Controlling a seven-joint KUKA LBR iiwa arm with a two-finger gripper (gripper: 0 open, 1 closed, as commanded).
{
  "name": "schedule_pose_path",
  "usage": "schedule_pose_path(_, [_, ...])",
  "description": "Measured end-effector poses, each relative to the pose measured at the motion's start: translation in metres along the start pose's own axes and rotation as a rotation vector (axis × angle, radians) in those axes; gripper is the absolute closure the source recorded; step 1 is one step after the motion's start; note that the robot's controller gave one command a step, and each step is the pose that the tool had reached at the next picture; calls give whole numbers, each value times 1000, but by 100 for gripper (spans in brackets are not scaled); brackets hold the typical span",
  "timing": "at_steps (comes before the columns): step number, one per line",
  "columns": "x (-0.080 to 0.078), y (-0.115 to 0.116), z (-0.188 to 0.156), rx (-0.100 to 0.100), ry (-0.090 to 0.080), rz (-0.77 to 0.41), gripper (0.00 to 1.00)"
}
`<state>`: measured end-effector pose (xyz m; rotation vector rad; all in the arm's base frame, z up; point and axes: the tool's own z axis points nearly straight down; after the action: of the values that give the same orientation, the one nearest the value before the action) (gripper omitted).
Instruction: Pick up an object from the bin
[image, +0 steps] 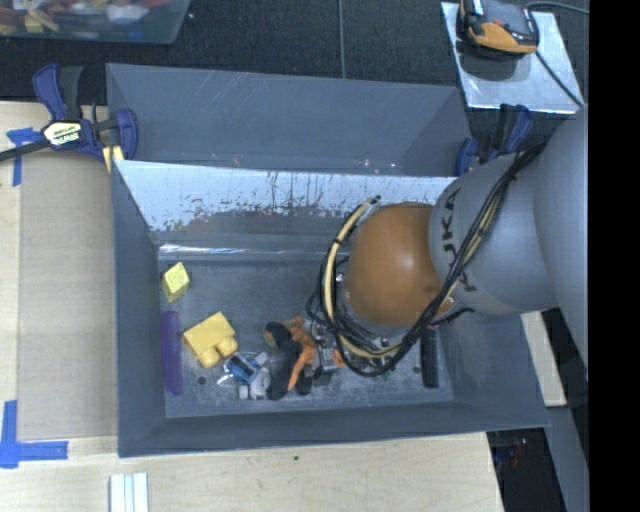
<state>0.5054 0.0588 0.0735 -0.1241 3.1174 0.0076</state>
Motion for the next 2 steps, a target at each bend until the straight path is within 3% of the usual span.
schedule_pose_path(2, [-1,0,-31,0,-2,1,100])
